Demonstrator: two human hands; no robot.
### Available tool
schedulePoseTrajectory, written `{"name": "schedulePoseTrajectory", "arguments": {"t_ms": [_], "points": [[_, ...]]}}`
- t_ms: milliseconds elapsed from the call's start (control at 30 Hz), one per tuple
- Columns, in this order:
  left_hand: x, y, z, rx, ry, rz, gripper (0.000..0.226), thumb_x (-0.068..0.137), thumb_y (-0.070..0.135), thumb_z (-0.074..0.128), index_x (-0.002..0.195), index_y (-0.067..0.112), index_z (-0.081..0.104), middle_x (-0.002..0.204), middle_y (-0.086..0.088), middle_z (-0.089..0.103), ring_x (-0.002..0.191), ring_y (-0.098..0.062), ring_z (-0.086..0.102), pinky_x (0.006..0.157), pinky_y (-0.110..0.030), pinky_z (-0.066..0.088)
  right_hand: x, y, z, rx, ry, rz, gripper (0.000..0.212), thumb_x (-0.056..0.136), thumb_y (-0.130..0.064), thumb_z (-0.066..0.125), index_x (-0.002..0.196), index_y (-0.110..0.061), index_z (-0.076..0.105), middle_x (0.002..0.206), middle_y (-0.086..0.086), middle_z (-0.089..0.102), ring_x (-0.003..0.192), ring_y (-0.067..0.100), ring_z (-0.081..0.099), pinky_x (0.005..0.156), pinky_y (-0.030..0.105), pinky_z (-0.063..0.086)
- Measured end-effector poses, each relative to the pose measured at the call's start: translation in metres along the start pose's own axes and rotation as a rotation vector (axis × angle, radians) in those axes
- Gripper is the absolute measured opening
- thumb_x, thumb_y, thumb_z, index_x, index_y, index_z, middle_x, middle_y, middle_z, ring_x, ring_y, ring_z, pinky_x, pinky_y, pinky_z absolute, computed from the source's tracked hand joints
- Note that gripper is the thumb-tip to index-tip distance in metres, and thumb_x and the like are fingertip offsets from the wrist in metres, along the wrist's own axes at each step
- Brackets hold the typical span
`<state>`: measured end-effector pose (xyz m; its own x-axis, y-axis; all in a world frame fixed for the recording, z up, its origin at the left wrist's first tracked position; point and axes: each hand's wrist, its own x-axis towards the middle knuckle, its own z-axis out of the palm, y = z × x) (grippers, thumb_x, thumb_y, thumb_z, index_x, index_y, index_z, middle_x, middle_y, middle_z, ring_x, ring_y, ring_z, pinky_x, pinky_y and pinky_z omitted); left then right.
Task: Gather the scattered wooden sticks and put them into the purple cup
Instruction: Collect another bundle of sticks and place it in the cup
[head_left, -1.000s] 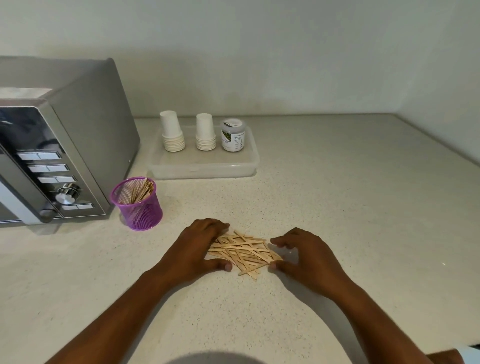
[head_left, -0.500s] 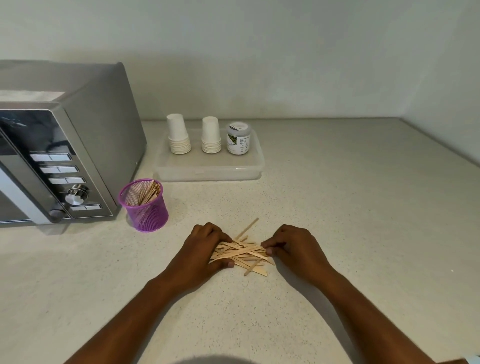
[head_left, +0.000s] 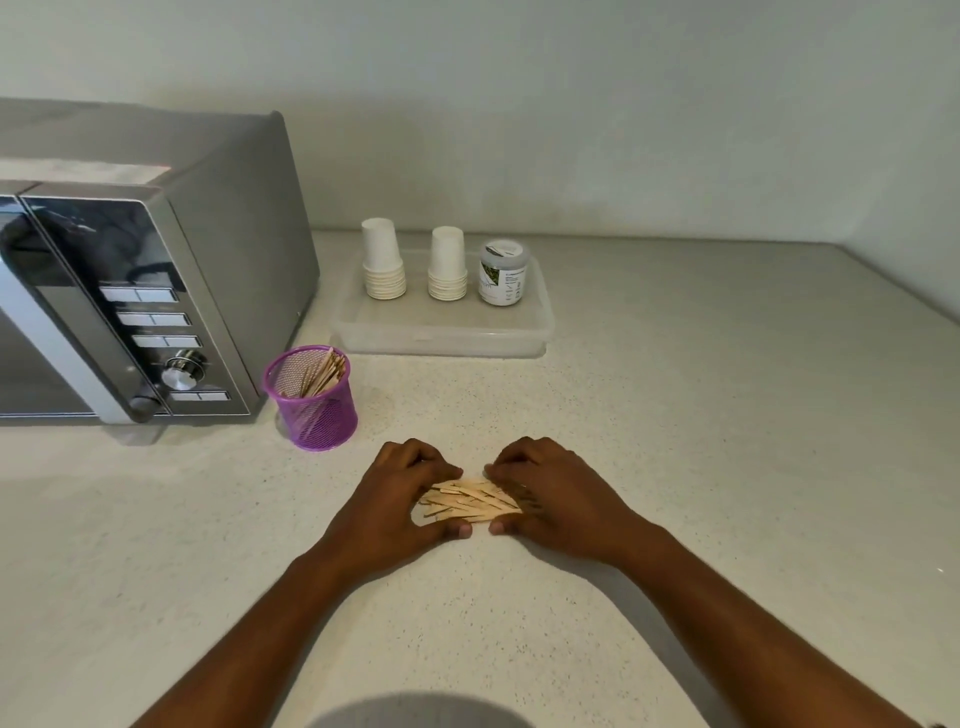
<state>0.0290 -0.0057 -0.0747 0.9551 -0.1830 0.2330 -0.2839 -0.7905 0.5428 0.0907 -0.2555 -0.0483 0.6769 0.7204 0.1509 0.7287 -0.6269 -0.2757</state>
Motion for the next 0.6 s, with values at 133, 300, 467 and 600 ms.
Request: {"name": "schedulePoseTrajectory", "arguments": {"t_ms": [133,300,467,600], "points": [[0.001,-0.002,0.003,-0.014,0.028,-0.016,0.064,0.075,0.080,0.063,0.125,0.040,0.064,0.116,0.029,0.050,0.112,0.002,0.044,0.082,-0.028,0.053,0.002,0.000,-0.003,0.004,0.034,-0.028,0.043,0.091,-0.049,0.067,0.131,-0.035,0.067,0.117,-0.012,0.065,0.102,0.010,0.058,0.081,0.030,0.050],[0.002,-0.001,0.003,-0.037,0.049,-0.020,0.058,0.079,0.079,0.057,0.120,0.039,0.065,0.111,0.027,0.053,0.106,0.000,0.048,0.080,-0.030,0.055,0.004,-0.005,0.001,0.025,0.144,0.004,0.030,0.091,-0.039,0.069,0.119,-0.031,0.075,0.106,-0.011,0.071,0.094,0.009,0.064,0.074,0.025,0.051],[0.000,-0.001,0.002,-0.090,0.070,-0.043,0.065,0.079,0.068,0.069,0.136,0.043,0.049,0.116,0.032,0.052,0.111,0.004,0.050,0.085,-0.020,0.050,0.002,-0.007,0.000,0.085,0.221,0.028,0.025,0.093,-0.034,0.069,0.115,-0.026,0.078,0.102,-0.008,0.073,0.089,0.010,0.066,0.073,0.026,0.055],[-0.001,0.001,-0.001,-0.211,0.081,-0.118,0.080,0.075,0.070,0.072,0.143,0.050,0.035,0.126,0.030,0.049,0.118,0.005,0.052,0.089,-0.016,0.053,0.001,-0.003,-0.009,0.181,0.281,0.038,0.021,0.094,-0.021,0.067,0.111,-0.019,0.079,0.098,-0.002,0.074,0.086,0.014,0.067,0.072,0.030,0.055]]}}
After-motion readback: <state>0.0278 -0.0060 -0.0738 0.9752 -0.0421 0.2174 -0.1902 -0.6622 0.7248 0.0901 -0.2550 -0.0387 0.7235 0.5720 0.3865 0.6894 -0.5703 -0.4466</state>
